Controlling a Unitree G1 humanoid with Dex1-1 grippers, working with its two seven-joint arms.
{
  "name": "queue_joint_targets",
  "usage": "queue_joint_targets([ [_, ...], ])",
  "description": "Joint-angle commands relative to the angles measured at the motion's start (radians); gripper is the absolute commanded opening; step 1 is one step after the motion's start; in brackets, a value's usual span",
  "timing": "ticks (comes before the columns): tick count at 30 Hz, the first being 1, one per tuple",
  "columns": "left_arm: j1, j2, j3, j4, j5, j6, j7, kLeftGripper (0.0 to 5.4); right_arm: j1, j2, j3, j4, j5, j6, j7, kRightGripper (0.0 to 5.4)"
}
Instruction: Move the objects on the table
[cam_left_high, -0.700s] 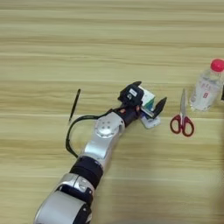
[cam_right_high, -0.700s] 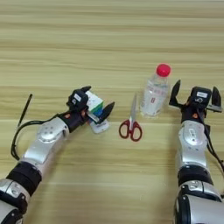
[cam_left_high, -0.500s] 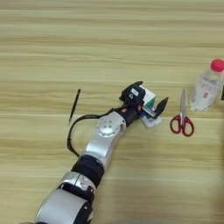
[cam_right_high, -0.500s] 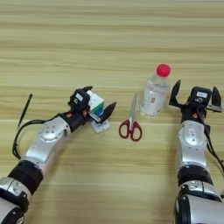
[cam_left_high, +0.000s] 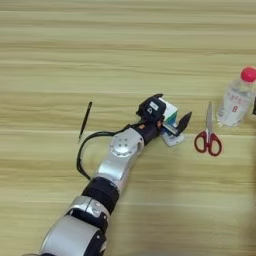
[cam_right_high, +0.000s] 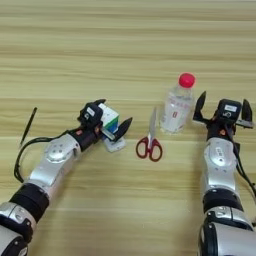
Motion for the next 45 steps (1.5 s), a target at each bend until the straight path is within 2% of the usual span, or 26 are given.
queue_joint_targets([
  [1, -0.025, -0.016, -0.003, 0.013, 0.019, -0.005, 0.005, 5.38, -0.013, 0.001, 0.001, 0.007, 0.005, -0.005, 0.000, 5.40],
  [29, -0.061, -0.046, -0.005, 0.034, 0.028, -0.007, 0.005, 5.38, -0.015, 0.007, 0.005, 0.006, 0.002, -0.001, -0.002, 5.40],
  [40, -0.057, -0.043, 0.001, 0.045, 0.038, -0.011, 0.007, 5.38, -0.014, 0.008, 0.006, 0.006, 0.002, -0.002, -0.004, 5.40],
  [45, -0.050, -0.026, 0.015, 0.029, 0.034, -0.015, 0.011, 5.38, -0.013, 0.009, 0.007, 0.006, 0.001, -0.002, -0.005, 5.40],
])
